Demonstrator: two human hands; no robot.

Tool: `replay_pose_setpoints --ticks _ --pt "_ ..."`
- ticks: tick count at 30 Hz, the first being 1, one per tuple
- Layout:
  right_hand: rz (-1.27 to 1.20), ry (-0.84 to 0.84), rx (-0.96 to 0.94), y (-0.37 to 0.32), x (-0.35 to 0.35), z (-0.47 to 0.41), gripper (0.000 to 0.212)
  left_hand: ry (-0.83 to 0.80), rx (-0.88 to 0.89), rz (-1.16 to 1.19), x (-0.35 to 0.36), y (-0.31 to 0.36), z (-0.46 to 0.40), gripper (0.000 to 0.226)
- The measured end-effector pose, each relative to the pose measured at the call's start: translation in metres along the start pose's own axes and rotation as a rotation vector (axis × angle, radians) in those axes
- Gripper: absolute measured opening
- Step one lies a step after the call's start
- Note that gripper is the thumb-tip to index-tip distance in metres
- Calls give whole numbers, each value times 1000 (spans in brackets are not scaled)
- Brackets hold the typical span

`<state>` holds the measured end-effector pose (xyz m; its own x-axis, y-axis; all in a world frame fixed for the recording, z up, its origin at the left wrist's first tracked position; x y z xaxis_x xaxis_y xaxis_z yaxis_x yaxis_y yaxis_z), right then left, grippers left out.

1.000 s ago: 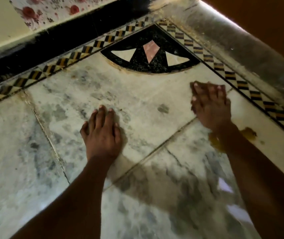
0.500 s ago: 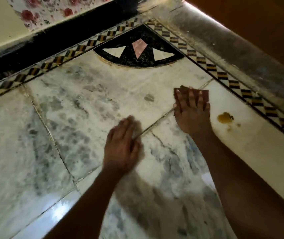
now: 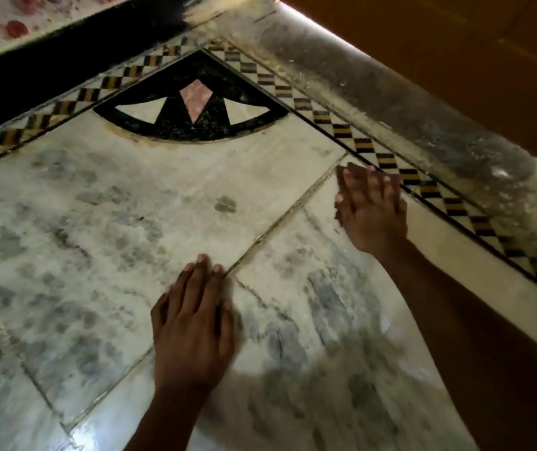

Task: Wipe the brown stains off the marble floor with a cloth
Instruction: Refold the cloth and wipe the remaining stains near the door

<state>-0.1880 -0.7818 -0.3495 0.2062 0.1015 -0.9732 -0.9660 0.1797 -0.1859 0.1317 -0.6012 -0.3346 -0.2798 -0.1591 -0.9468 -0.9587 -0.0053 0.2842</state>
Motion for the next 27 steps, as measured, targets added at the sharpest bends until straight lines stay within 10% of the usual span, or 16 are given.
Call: replay_pose_setpoints --ticks 6,11,17,23,27 --pt "-21 -44 294 -16 13 30 63 -11 6 -18 1 0 0 61" --pt "93 -30 -299 -109 25 63 60 -33 -8 -19 1 1 0 61" --pt "203 -138 -731 -45 18 102 57 -47 -4 -22 -1 3 -1 60" --pt "15 -4 110 69 0 68 67 -50 -12 -20 0 1 -1 59" --pt "14 51 277 43 17 132 66 -43 -21 -24 -1 3 -2 59"
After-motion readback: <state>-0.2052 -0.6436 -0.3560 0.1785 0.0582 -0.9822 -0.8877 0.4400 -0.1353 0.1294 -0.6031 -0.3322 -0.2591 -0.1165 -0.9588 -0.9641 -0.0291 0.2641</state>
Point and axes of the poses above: each hand's wrist, its own z-axis away from the middle knuckle, its own x-axis out of the palm, y = z × x, the point moved 9 cm from there along -z, towards the middle knuckle, and after that the axes turned 1 degree about z, right-handed, at the moved point
